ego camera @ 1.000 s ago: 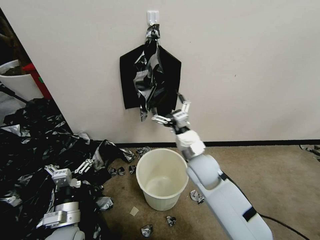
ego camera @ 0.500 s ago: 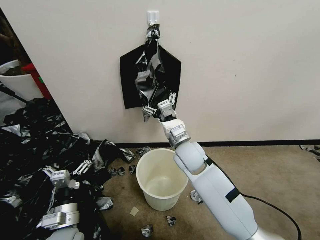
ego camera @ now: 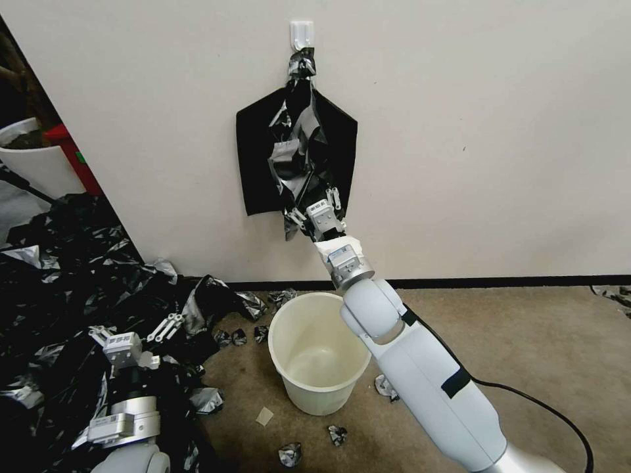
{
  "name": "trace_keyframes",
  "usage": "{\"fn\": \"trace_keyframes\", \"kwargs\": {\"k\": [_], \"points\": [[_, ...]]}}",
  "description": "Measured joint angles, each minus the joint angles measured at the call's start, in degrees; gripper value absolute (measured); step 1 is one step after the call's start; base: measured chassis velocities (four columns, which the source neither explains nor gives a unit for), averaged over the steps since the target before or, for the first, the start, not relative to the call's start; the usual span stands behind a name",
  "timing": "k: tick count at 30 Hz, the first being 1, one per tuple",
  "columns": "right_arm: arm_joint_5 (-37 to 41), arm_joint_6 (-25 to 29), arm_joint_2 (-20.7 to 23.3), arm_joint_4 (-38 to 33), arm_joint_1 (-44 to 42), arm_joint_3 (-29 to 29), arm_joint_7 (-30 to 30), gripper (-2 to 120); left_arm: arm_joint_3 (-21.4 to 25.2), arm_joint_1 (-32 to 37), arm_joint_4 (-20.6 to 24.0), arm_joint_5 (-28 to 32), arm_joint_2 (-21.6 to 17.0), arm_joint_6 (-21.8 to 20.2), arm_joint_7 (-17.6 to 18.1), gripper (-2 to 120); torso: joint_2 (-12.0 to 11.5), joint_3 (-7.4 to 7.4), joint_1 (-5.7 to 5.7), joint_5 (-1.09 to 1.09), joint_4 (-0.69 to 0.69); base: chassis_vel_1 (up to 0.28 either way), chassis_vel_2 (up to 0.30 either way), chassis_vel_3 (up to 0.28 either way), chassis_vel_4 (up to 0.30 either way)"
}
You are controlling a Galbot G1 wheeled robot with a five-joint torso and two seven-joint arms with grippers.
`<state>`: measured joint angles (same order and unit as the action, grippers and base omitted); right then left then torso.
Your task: Place a trash bag onto the trash bin.
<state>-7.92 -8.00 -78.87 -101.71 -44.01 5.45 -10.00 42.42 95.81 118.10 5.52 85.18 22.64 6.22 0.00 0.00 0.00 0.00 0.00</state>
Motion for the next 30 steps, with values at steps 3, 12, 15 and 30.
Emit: {"fn": "trace_keyframes", "kwargs": {"k": [3,12,15,30], "points": [[-0.17,-0.65,-0.15,0.21,0.16,0.05,0.01,92,0.06,-0.01,-0.03,0.08,-0.13,-0.01,0.03,100,0.00,0.00,0.00,0.00,0.00,0.000,0.000,0.000,0.000],[-2.65,-4.04,-0.70,1.32,1.27,-0.78,-0.11,75,0.04,-0.26,-0.26,0.18,-0.29,-0.05,0.09,100,0.00,0.00,0.00,0.00,0.00,0.000,0.000,0.000,0.000],[-3.18,-4.15,-0.72,1.39,1.21,-0.88,-0.47,61,-0.01,-0.43,-0.45,0.20,-0.26,-0.06,0.09,100,0.00,0.00,0.00,0.00,0.00,0.000,0.000,0.000,0.000],[-3.59,4.69,-2.90,1.85,0.58,-2.48,-6.79,7,-0.01,-2.22,-0.46,2.15,-2.73,-1.72,0.10,100,0.00,0.00,0.00,0.00,0.00,0.000,0.000,0.000,0.000]]}}
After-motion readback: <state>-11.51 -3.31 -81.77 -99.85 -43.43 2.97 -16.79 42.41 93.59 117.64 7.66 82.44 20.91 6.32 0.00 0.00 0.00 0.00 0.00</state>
